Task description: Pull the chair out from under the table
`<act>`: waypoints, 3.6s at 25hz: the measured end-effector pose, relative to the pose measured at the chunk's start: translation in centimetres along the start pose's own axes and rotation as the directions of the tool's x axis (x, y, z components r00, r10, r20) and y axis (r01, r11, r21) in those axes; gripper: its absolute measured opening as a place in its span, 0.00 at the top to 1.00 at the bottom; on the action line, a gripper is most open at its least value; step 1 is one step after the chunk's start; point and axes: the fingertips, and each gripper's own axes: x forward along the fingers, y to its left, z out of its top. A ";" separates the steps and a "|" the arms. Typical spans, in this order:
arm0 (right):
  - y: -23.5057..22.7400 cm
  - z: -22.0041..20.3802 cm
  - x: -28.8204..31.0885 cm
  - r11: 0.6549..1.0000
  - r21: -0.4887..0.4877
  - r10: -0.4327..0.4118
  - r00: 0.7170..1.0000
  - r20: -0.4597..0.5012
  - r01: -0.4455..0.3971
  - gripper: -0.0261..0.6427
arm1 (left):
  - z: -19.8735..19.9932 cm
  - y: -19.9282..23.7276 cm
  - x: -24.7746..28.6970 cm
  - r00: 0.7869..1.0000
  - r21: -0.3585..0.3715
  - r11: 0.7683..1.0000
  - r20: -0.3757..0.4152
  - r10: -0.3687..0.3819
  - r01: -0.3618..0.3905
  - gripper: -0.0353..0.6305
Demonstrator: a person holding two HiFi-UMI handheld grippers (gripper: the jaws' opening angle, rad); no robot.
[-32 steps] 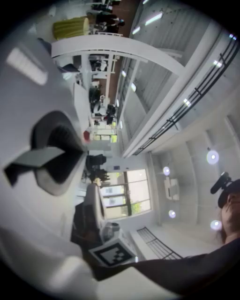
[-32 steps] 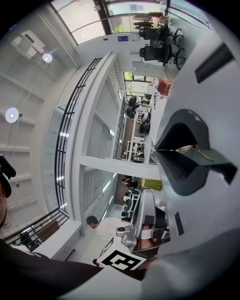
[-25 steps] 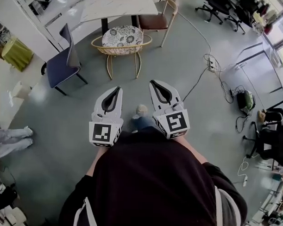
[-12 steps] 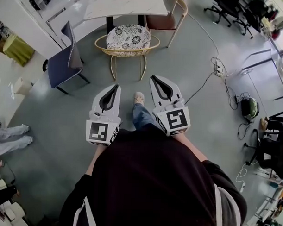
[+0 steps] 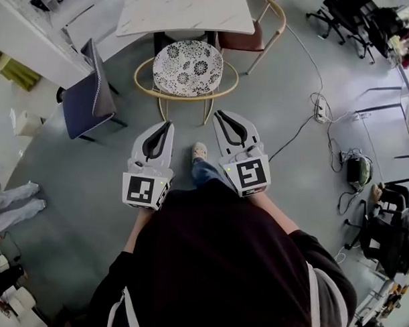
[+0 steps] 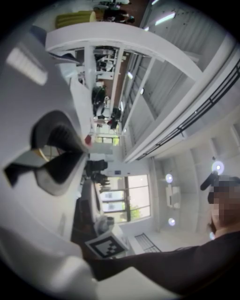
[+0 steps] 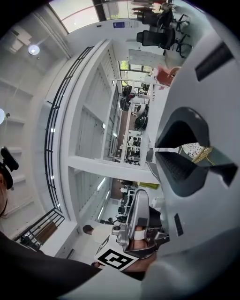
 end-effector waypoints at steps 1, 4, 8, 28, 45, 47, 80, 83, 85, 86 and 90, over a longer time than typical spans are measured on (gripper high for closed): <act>-0.6 -0.1 1.2 1.000 0.000 0.012 1.000 -0.005 -0.012 0.92 | 0.0 0.9 1.2 1.000 -0.001 1.000 -0.002 0.004 -0.004 0.93; -2.4 -0.6 4.2 0.999 -0.014 0.046 0.999 -0.023 -0.047 0.92 | 0.0 2.9 4.4 1.000 0.004 1.000 -0.024 0.008 -0.008 0.93; -4.6 -1.7 7.8 0.996 0.002 0.085 0.995 -0.058 -0.085 0.92 | -0.5 5.1 8.0 0.999 -0.019 1.000 -0.047 0.007 -0.008 0.91; -8.8 -7.9 13.6 0.982 0.079 0.184 0.961 -0.207 -0.171 0.84 | -7.6 10.0 14.4 0.956 -0.017 0.999 -0.291 -0.041 0.037 0.68; -6.4 -15.3 14.9 0.962 0.066 0.268 0.864 -0.426 -0.265 0.75 | -16.8 11.2 15.5 0.788 -0.067 0.965 -0.563 -0.248 0.255 0.60; -5.8 -16.3 14.9 0.957 0.047 0.275 0.845 -0.458 -0.286 0.75 | -18.1 11.2 15.2 0.754 -0.074 0.954 -0.596 -0.275 0.290 0.59; -3.8 -34.3 16.9 0.618 -0.303 0.142 0.483 -0.864 -0.726 0.71 | -35.5 12.3 14.7 0.274 0.204 0.461 -0.958 -0.088 0.863 0.53; -4.2 -35.5 17.5 0.566 -0.339 0.113 0.478 -0.871 -0.752 0.71 | -36.5 12.5 15.0 0.238 0.179 0.419 -0.967 -0.091 0.890 0.53; -4.2 -36.5 17.8 0.542 -0.339 0.103 0.461 -0.881 -0.769 0.71 | -37.2 12.5 15.2 0.221 0.168 0.390 -0.971 -0.095 0.906 0.54; -4.1 -37.0 17.9 0.532 -0.334 0.101 0.451 -0.887 -0.778 0.71 | -37.4 12.4 15.2 0.215 0.161 0.378 -0.971 -0.104 0.912 0.55; -4.0 -38.3 18.1 0.505 -0.327 0.095 0.428 -0.899 -0.799 0.71 | -37.5 11.7 15.3 0.236 0.172 0.365 -0.962 -0.138 0.915 0.73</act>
